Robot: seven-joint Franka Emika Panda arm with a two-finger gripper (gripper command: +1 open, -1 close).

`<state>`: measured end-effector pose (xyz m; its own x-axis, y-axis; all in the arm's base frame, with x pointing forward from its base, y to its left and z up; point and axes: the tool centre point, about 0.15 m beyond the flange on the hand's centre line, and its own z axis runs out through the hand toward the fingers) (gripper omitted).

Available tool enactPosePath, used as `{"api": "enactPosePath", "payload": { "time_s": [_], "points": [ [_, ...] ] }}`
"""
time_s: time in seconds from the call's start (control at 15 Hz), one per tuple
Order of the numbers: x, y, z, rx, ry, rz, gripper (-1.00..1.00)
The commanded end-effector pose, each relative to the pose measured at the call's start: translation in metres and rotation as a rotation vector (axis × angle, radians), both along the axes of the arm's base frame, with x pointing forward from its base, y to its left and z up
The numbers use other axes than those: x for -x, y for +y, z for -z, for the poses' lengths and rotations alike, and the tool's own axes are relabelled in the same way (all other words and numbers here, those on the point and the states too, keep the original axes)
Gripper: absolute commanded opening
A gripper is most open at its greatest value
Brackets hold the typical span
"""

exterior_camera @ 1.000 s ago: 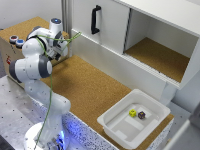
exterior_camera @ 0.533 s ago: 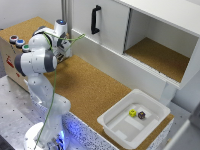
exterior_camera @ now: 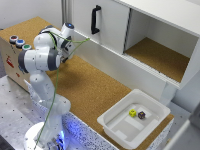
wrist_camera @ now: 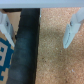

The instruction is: Pull the drawer

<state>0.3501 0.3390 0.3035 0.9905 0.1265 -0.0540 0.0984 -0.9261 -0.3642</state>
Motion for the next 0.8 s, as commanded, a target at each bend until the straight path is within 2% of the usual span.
{"api": "enactPosePath", "payload": {
  "time_s": [0.0, 0.2, 0.27, 0.33, 0.47, 0.73],
  "points": [
    [0.004, 0.012, 0.001, -0.046, -0.052, 0.018, 1.00],
    [0.008, 0.015, -0.003, -0.039, -0.090, 0.043, 1.00],
    [0.010, 0.015, -0.004, -0.038, -0.113, 0.055, -1.00],
    [0.014, 0.018, -0.006, -0.038, -0.145, 0.056, -1.00],
    [0.019, 0.022, -0.006, -0.031, -0.169, 0.059, -1.00],
    [0.020, 0.015, 0.005, -0.052, -0.115, 0.097, -1.00]
  ]
}}
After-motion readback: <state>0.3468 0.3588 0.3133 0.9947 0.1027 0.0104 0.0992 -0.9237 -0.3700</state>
